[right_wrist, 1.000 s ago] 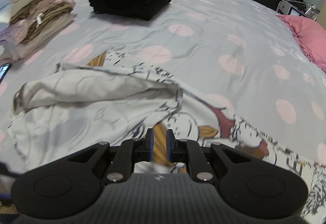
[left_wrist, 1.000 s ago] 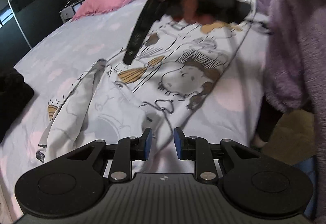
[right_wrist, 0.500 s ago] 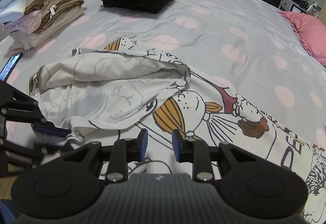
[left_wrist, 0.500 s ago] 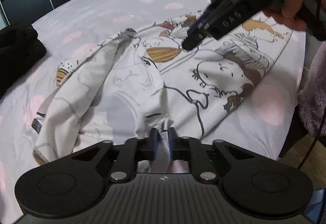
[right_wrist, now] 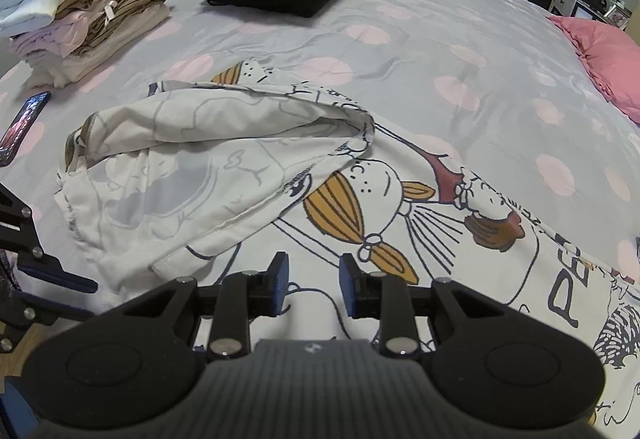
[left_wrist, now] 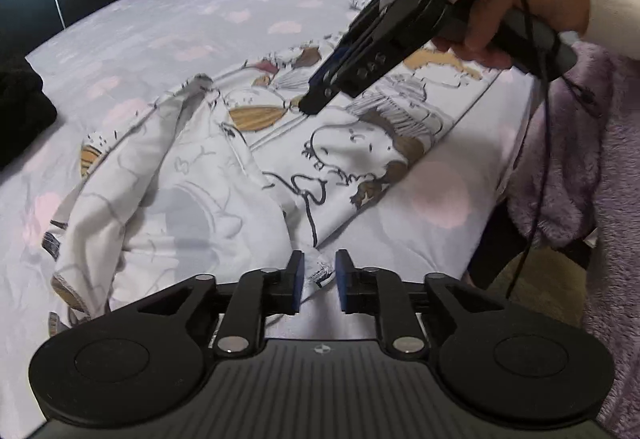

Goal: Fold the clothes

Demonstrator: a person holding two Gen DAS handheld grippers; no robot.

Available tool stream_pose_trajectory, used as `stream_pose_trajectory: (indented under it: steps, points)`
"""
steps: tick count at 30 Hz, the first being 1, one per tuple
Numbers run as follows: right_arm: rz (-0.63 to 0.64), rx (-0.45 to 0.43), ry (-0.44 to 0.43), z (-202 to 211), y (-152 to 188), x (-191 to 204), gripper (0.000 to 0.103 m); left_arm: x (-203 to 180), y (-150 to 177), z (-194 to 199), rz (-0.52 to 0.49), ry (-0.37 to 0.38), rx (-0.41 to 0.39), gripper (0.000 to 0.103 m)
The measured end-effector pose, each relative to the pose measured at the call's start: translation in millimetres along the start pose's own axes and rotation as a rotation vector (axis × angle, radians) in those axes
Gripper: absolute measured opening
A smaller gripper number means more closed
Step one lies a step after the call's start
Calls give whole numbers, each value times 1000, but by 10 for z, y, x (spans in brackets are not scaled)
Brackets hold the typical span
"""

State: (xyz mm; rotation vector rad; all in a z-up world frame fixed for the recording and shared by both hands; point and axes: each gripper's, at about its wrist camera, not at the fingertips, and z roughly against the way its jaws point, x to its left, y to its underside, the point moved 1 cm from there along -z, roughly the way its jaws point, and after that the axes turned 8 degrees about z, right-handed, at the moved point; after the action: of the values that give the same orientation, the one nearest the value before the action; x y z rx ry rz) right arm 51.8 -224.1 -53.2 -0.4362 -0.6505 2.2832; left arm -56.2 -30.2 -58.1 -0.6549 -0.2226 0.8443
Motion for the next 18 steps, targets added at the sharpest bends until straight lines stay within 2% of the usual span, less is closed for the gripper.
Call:
stream_pose_trajectory:
  steps: [3, 5, 11, 14, 18]
  points:
    - [12, 1, -16, 2, -20, 49, 31, 95, -25, 124, 21, -33, -35, 29]
    - [22, 3, -25, -4, -31, 90, 32, 236, -58, 180, 69, -80, -60, 30]
    - [40, 9, -50, -46, -88, 165, 34, 823, -141, 247, 298, -268, -118, 32]
    - [37, 2, -65, -62, -140, 185, 34, 1127, -208, 250, 389, -293, -142, 32]
    - [46, 1, -87, -107, -213, 208, 35, 1454, -292, 170, 418, -319, -138, 32]
